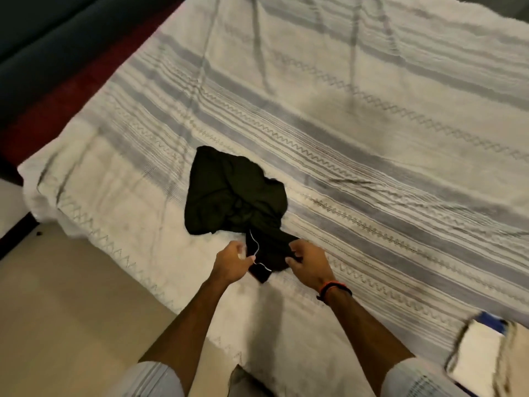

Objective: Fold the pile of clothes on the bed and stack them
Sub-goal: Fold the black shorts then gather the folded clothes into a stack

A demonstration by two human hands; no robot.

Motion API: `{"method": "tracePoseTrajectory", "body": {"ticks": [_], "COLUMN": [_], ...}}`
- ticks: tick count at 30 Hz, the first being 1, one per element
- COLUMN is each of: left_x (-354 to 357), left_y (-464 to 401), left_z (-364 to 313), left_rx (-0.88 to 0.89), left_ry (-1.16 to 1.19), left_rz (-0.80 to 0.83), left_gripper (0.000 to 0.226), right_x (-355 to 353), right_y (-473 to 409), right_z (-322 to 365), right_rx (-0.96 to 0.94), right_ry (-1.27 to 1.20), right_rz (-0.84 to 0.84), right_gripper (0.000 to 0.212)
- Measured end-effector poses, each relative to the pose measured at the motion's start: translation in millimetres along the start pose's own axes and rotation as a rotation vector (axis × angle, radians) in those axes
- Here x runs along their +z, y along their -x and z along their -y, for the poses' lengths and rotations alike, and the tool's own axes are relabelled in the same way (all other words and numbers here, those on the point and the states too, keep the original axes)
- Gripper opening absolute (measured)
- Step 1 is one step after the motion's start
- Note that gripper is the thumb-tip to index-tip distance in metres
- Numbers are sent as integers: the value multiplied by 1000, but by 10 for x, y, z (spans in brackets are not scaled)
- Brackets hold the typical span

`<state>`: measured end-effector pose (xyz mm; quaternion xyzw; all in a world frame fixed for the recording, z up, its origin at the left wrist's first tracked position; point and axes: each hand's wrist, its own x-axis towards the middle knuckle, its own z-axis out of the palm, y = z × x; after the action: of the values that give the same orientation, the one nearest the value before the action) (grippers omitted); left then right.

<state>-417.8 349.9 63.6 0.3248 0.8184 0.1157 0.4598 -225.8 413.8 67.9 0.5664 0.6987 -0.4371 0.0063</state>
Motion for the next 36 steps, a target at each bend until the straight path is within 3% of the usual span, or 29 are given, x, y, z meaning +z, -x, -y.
{"method": "tracePoseTrajectory", "body": {"ticks": [10,14,18,21,25,28,30,33,36], "left_x": [-255,-238,-203,-213,-258,-326,-384,-502,-712], "left_y": [-1045,-1251,-1307,-1282,-1248,-1172,-1101,-992,-769], "left_z": [199,282,382,412,428,346,240,0,-290], "left_rx": [-33,-51,-63,-67,-75,-43,-50,-190,-225], "left_ry": [110,174,231,243,265,266,341,775,1285], "left_rz": [-32,-27,-15,-12,-2,-44,-92,-85,66], "left_gripper": [57,54,54,55,55,48,46,47,53], "right_x": [434,607,791,881,822,631,448,192,6], "right_y": [-1214,-1488,-1625,-1687,-1685,-1574,-1462,-1238,-948], "right_z": [359,428,507,493,536,704,848,1020,1124], "right_rx": [-44,-47,-46,-7,70,180,222,118,-61], "right_ry": [177,231,489,561,99,-404,-695,-978,-991], "right_rz": [110,86,101,136,-8,-49,-27,42,76], "right_gripper": [44,59,82,58,15,23,17,13,30]}}
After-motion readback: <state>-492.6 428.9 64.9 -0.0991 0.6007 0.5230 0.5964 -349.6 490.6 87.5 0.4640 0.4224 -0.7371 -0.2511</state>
